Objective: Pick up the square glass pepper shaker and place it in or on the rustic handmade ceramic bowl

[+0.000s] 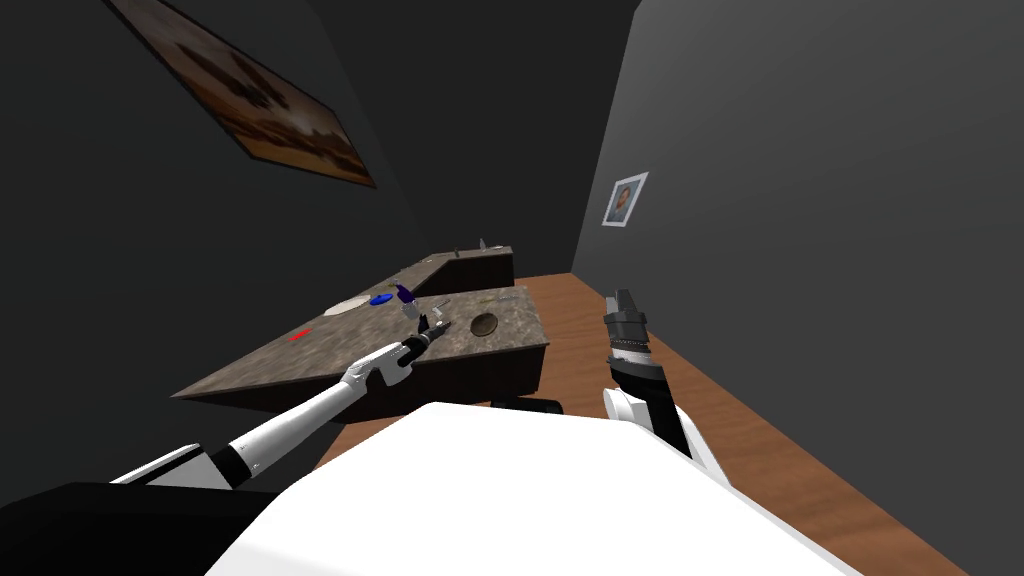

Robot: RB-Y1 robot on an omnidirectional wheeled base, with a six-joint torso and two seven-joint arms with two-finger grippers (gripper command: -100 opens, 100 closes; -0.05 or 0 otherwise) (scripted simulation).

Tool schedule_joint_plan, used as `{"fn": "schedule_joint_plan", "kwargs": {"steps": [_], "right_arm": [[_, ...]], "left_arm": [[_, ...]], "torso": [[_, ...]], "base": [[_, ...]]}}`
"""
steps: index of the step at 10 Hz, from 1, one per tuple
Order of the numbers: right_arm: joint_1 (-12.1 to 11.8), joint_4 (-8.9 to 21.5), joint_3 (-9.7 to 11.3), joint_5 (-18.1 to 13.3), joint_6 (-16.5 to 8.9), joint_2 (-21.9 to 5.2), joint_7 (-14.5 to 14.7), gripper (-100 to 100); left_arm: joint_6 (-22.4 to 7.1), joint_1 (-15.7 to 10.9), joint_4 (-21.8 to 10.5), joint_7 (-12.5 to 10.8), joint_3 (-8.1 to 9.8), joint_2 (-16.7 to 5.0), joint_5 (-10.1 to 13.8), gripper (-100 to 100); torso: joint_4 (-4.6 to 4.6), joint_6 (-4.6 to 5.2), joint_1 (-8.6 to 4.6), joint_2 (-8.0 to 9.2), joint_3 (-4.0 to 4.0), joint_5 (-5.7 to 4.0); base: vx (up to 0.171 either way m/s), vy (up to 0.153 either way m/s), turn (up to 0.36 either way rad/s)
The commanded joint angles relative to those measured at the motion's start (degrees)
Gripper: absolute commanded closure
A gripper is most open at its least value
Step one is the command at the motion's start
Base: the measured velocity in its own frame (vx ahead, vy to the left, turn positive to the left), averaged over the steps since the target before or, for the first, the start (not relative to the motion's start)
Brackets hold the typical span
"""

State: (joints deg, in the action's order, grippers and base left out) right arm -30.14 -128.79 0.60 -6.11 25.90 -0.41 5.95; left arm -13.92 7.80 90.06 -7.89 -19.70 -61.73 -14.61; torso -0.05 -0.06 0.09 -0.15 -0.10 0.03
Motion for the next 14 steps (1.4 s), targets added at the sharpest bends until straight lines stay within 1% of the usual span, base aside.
{"fn": "schedule_joint_plan", "kwargs": {"steps": [1,2,3,7,8,9,10,11,12,13,14], "right_arm": [[0.0,0.0,0.0,0.0,0.0,0.0,0.0,0],[0.0,0.0,0.0,0.0,0.0,0.0,0.0,0],[0.0,0.0,0.0,0.0,0.0,0.0,0.0,0],[0.0,0.0,0.0,0.0,0.0,0.0,0.0,0],[0.0,0.0,0.0,0.0,0.0,0.0,0.0,0],[0.0,0.0,0.0,0.0,0.0,0.0,0.0,0],[0.0,0.0,0.0,0.0,0.0,0.0,0.0,0],[0.0,0.0,0.0,0.0,0.0,0.0,0.0,0],[0.0,0.0,0.0,0.0,0.0,0.0,0.0,0],[0.0,0.0,0.0,0.0,0.0,0.0,0.0,0],[0.0,0.0,0.0,0.0,0.0,0.0,0.0,0]], "left_arm": [[0.5,-0.5,-1.6,0.6,0.37,1.3,-0.4,-100],[0.2,-0.3,-0.8,0.3,0.21,0.7,-0.2,-100],[0.3,-0.3,-0.9,0.4,0.24,0.8,-0.3,100],[0.2,-0.3,-1.0,0.5,0.27,0.7,-0.4,100],[0.2,-0.3,-1.0,0.5,0.27,0.7,-0.4,0],[0.2,-0.3,-1.0,0.5,0.27,0.7,-0.4,100],[0.2,-0.3,-0.9,0.5,0.27,0.7,-0.3,0],[0.3,-2.6,0.1,0.2,1.07,-0.3,-0.7,100],[0.3,-2.6,0.1,0.2,1.07,-0.3,-0.7,100],[0.3,-4.6,1.1,-0.1,1.79,-1.5,-1.0,100],[0.3,-5.7,1.7,-0.3,2.18,-2.1,-1.1,100]], "torso": [[0.00,0.00,0.00,0.00,0.00,0.00],[-0.01,0.02,0.02,-0.06,-0.03,0.01],[0.01,0.00,0.03,0.03,0.02,0.01],[0.01,0.00,0.13,0.08,0.04,0.11],[0.00,0.00,0.14,0.07,0.04,0.11],[0.00,0.00,0.14,0.07,0.04,0.11],[0.00,0.00,0.13,0.07,0.03,0.10],[0.00,-0.01,0.13,0.06,0.03,0.10],[0.06,0.04,0.03,0.01,0.04,0.02],[0.03,0.04,0.01,0.01,0.02,0.03],[0.07,0.06,-0.01,-0.01,0.03,0.00]], "base": [[0.040,-0.004,-0.062],[0.003,-0.005,0.003],[0.000,0.000,0.000],[0.000,0.000,0.000],[0.000,0.000,0.000],[0.000,0.000,0.000],[0.000,0.000,0.000],[0.012,-0.013,0.068],[0.017,-0.018,0.050],[0.017,-0.022,0.076],[0.023,-0.028,0.079]]}}
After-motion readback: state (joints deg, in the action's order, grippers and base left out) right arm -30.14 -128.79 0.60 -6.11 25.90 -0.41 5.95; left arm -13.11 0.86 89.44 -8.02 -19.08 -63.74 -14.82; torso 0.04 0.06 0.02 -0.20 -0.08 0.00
